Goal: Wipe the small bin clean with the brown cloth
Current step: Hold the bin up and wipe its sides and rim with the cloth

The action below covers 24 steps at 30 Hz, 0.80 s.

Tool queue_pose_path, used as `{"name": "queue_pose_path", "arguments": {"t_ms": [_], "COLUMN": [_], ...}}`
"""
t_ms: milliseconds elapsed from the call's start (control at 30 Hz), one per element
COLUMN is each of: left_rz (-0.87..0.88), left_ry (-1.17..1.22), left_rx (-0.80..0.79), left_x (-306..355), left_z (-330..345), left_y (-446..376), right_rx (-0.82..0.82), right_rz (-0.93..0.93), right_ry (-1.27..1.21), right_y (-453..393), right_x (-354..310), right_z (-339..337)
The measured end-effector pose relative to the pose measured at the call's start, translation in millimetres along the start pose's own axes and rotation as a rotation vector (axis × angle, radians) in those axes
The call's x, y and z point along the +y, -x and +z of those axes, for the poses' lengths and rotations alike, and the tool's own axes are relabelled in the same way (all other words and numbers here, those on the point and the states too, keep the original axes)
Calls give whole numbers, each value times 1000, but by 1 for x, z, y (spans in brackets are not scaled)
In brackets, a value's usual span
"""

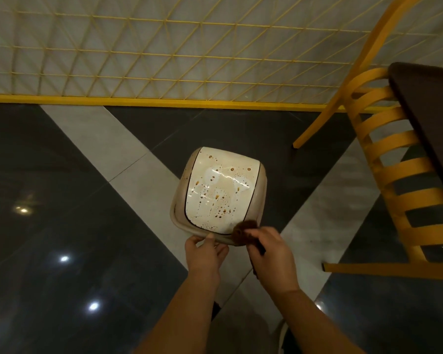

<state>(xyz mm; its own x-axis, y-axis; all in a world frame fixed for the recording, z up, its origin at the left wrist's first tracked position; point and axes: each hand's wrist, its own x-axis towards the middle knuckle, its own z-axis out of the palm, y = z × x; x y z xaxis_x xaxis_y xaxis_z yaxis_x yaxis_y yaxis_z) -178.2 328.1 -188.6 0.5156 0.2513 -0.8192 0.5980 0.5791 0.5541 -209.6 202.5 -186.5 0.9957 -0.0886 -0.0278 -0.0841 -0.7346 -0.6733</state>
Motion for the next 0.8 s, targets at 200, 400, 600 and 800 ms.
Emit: {"name": "queue_pose_path", "arguments": {"t_ms": [200,400,600,800], "left_rz": [-3,28,15,-1], "left_ry": [15,31,46,53], "left_rx": [-7,-12,-33,-21], "left_x": [-2,-3,-2,-1], "left_z": [8,9,11,10], "left_y": [-3,-5,-5,-4], "right_rx": [270,68,84,-2], "right_rz": [67,-40,33,-137], "right_ry": [-137,33,61,249], "right_y": [-51,-9,-2,2], "right_x": [-16,9,12,0], "right_z": [-16,9,15,25]}}
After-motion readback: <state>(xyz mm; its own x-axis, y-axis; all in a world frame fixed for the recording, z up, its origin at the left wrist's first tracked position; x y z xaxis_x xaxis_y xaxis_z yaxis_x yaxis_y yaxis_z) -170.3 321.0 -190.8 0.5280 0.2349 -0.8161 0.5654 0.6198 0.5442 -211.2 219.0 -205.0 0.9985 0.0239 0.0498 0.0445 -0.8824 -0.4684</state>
